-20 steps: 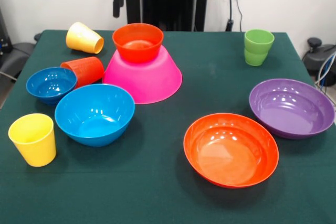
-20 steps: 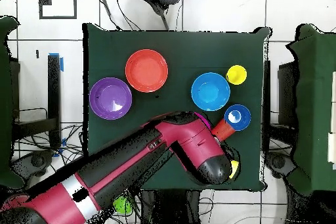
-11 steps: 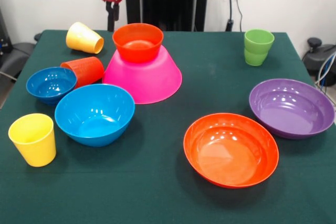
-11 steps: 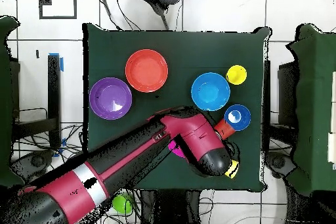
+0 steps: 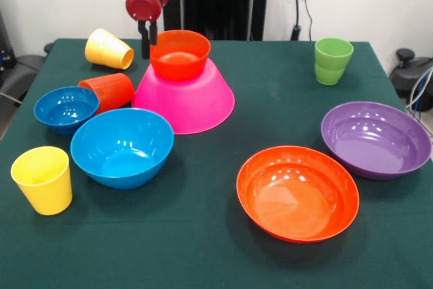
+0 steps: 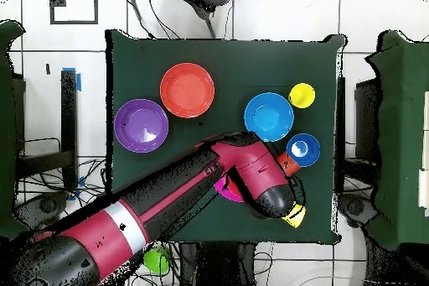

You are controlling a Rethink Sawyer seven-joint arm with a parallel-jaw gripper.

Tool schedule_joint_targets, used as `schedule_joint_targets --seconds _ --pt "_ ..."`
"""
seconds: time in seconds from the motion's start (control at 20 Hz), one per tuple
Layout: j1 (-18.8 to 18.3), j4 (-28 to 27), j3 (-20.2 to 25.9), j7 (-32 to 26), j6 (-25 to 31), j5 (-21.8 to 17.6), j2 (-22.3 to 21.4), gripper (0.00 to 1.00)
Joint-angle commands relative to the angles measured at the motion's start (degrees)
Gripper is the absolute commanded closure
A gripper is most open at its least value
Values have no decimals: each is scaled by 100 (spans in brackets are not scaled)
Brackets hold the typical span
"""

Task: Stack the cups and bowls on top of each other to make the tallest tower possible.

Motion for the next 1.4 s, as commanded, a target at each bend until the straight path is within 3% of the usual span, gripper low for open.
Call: schedule_joint_targets --seconds 0.05,0.4,0.65,1.15,1.4 --pt "-294 -566 1374 692 10 560 -170 0" --pt "-518 -389 1530 336 586 1227 -194 0" --pt "-831 -157 1668 -1209 636 1793 -322 0" --pt "-1272 256 1832 -2946 -90 2017 -499 0" --pt "-1367 276 1884 -3290 -194 1999 -595 0"
